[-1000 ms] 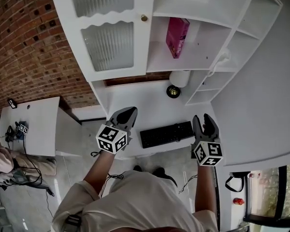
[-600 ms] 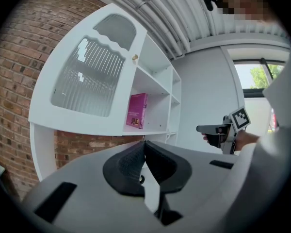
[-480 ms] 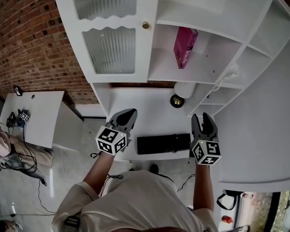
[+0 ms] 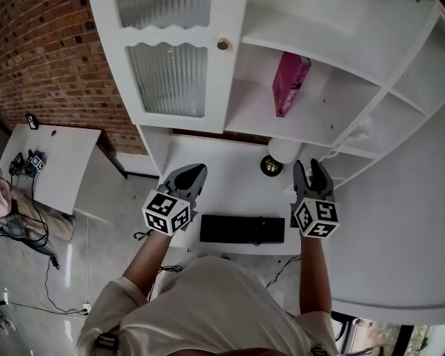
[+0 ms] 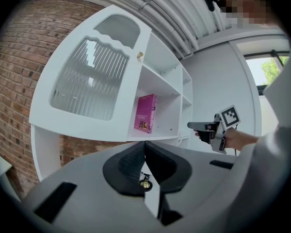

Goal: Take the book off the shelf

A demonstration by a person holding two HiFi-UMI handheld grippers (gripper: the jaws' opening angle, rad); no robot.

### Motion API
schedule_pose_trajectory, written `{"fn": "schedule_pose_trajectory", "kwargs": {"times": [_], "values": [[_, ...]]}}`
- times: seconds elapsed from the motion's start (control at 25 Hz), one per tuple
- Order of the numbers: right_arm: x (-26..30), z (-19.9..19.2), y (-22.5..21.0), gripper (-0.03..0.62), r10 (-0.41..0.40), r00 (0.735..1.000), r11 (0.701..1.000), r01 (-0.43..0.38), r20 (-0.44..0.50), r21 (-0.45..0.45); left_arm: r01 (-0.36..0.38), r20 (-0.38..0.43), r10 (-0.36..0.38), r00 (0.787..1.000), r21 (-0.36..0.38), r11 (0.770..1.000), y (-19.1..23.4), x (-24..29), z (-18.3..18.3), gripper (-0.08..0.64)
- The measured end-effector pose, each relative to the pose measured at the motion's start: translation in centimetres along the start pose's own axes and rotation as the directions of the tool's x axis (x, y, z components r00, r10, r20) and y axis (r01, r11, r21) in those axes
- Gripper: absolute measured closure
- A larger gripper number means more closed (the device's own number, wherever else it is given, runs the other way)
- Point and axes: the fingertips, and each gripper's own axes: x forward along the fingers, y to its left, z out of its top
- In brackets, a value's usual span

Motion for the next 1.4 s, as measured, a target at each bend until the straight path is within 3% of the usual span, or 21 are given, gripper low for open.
{"fn": "schedule_pose_trajectory", "kwargs": {"times": [0.6,0.92,1.4], "values": [[11.1,3.4,-1.3,0.400,0.080,0.997,0.996,-0.080,-0.001,-0.026,-0.093,-0.005,0.093,0.996,-0.004,0.996,1.3,1.3,0.3,0.565],[16.9,4.0,-2.5,0.383,0.069,0.997,0.998,-0.069,-0.028,0.003,-0.143,-0.017,0.143,0.990,-0.017,0.990,2.4,0.7,-0.3,0.565],[22.8,3.5,-2.5,0.375,-0.008,0.998,1.000,0.009,-0.063,0.015,-0.238,-0.027,0.237,0.971,-0.038,0.971,4.6,-2.0,-1.1,0.565]]}}
